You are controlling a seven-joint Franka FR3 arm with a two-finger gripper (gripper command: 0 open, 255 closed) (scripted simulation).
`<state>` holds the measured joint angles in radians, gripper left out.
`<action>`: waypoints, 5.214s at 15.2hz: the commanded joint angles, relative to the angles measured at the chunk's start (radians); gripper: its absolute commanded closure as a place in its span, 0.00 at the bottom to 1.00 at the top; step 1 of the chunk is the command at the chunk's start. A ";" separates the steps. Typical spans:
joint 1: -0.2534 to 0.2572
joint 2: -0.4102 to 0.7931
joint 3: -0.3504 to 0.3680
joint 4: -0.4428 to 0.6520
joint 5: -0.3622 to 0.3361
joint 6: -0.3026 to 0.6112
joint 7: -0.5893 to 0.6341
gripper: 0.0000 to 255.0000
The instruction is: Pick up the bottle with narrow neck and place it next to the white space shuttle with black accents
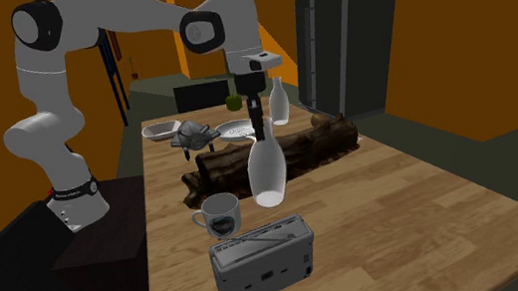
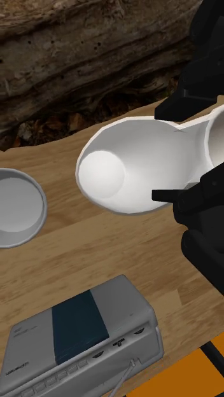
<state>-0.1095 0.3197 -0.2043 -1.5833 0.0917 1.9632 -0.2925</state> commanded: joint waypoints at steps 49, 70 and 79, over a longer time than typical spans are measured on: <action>0.199 -0.276 0.109 0.256 -0.087 -0.521 0.329 1.00; 0.343 -0.430 0.256 0.081 -0.106 -0.502 0.616 1.00; 0.343 -0.481 0.254 -0.104 -0.104 -0.369 0.616 1.00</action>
<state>0.2330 -0.1571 0.0500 -1.6698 -0.0122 1.5802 0.3236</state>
